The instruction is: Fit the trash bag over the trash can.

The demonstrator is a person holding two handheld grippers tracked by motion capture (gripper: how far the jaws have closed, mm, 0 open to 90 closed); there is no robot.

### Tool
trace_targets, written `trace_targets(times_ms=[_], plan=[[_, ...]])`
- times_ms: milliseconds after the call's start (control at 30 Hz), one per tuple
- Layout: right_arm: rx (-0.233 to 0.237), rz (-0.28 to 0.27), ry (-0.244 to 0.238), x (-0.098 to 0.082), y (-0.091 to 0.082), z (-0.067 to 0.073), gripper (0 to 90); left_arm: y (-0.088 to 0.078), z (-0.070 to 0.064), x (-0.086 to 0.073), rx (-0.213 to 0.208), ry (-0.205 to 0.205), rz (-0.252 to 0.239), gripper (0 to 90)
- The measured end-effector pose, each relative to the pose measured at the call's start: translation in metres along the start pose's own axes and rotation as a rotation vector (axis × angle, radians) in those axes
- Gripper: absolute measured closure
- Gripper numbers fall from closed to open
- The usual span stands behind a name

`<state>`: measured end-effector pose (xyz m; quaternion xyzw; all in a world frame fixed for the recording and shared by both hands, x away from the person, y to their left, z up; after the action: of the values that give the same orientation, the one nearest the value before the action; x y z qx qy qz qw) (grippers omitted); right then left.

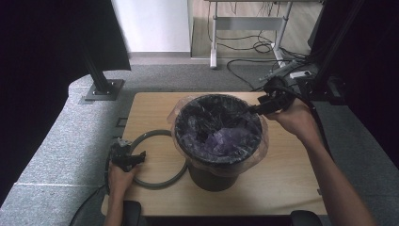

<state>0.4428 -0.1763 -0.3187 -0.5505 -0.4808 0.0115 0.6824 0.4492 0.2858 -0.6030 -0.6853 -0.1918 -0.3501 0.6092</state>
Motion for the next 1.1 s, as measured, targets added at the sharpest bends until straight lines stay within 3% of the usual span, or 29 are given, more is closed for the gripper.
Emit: trace_targets(times_ms=[133,200,300,333,367,433,600,733,767,800,900,1000,1100], plan=[[0.017,0.079,0.005,-0.018,0.017,0.002,57.2,0.000,0.000,0.000,0.000,0.000,0.000,11.5],[0.072,0.082,0.030,-0.020,0.030,0.003,60.2,0.000,0.000,0.000,0.000,0.000,0.000,11.5],[0.088,0.107,0.034,-0.020,0.046,0.001,60.2,0.000,0.000,0.000,0.001,-0.001,-0.001,11.5],[0.082,0.109,0.030,-0.020,0.048,0.000,55.8,0.000,0.000,0.000,0.000,-0.001,0.000,11.5],[0.070,0.095,0.035,-0.017,0.047,-0.001,47.5,0.000,0.000,0.000,0.000,-0.001,0.000,11.5],[0.042,0.048,0.043,-0.011,0.038,-0.003,39.7,0.000,0.000,0.000,0.000,-0.001,0.000,11.5],[0.028,0.010,0.049,-0.012,0.007,0.005,36.5,0.000,0.000,0.000,0.001,-0.001,0.000,11.5],[0.061,0.076,0.047,-0.030,0.010,0.016,50.5,-0.001,-0.001,-0.001,0.003,-0.004,-0.001,11.5],[0.050,0.087,0.048,-0.034,0.014,0.015,53.2,-0.001,-0.001,-0.001,0.003,-0.003,-0.001,11.5],[0.070,0.086,0.080,-0.034,0.017,0.014,54.6,-0.001,-0.001,-0.001,0.003,-0.004,-0.001,11.5],[0.089,0.072,0.093,-0.028,0.024,0.005,63.6,-0.001,-0.001,-0.001,0.003,-0.004,-0.001,11.5],[0.076,0.074,0.069,-0.018,0.034,-0.006,73.9,-0.001,-0.001,-0.001,0.003,-0.004,-0.001,11.5],[0.094,0.050,0.047,-0.006,0.048,-0.011,71.2,-0.001,-0.001,-0.001,0.003,-0.004,-0.001,11.5]])
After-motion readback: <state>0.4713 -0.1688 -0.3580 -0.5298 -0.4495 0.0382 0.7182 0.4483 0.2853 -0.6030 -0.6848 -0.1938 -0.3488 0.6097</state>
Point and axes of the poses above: each handheld gripper's, and its own axes: y roughly forward along the jaws, x roughly out of its top, z roughly to its left, the point moved 8 cm from there along y, roughly forward along the jaws, and after that the axes turned 2 degrees about -x, right-handed, at the moved point
